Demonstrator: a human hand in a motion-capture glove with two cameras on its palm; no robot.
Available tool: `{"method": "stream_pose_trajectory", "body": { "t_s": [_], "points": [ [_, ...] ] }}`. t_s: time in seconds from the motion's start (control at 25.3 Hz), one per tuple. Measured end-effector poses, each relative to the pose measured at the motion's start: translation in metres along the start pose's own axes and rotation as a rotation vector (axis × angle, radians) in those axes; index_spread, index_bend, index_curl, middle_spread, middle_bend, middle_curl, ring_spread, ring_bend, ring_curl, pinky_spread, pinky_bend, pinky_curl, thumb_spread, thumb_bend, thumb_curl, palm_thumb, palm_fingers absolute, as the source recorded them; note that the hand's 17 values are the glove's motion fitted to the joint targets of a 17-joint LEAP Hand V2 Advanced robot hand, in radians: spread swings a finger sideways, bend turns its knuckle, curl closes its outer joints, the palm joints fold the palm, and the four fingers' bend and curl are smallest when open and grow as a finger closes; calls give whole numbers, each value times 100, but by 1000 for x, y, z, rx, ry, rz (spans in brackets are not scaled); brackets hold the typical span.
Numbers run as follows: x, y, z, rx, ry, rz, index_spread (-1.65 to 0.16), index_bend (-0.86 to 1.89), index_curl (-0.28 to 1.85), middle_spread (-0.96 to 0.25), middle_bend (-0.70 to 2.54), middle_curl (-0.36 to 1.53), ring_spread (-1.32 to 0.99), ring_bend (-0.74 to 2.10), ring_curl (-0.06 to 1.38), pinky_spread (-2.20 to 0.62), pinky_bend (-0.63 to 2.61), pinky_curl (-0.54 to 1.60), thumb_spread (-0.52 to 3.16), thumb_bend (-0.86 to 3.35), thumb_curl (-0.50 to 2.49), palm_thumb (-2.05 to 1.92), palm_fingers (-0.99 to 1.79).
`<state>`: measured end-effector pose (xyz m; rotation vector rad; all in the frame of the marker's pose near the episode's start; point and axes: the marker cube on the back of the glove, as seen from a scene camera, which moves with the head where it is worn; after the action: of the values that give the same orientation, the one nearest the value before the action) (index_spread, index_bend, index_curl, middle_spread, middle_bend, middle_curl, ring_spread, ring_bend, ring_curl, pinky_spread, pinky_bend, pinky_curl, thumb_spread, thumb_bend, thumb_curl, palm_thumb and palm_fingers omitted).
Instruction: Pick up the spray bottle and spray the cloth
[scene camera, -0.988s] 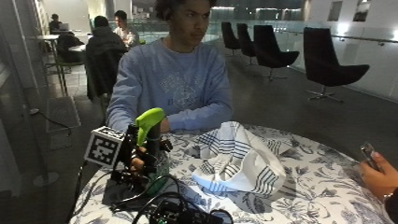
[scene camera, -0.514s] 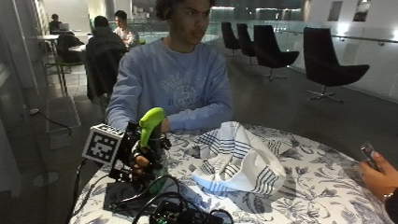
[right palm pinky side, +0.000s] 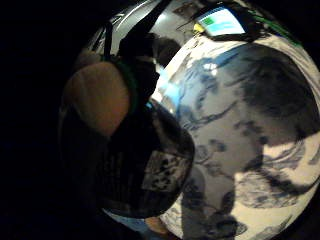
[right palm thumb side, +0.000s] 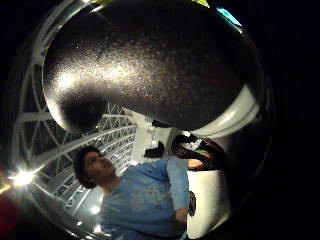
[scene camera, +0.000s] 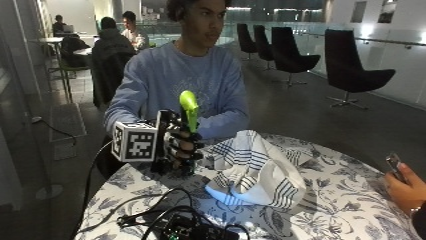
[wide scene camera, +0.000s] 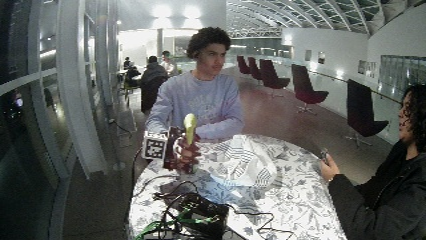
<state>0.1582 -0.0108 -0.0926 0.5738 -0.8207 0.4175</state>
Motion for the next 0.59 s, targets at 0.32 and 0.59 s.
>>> {"method": "stream_pose_trajectory", "body": {
  "t_s": [0.32, 0.59],
  "points": [
    [-42, 7, 70, -330, -101, -58, -20, 16, 47, -10, 44, 48, -3, 54, 41, 31, 14, 15, 66, -3, 64, 94, 94],
    [-58, 10, 122, -508, -134, -67, -20, 17, 47, -10, 42, 49, -3, 53, 41, 30, 13, 16, 65, -3, 65, 94, 95]
  ]
}}
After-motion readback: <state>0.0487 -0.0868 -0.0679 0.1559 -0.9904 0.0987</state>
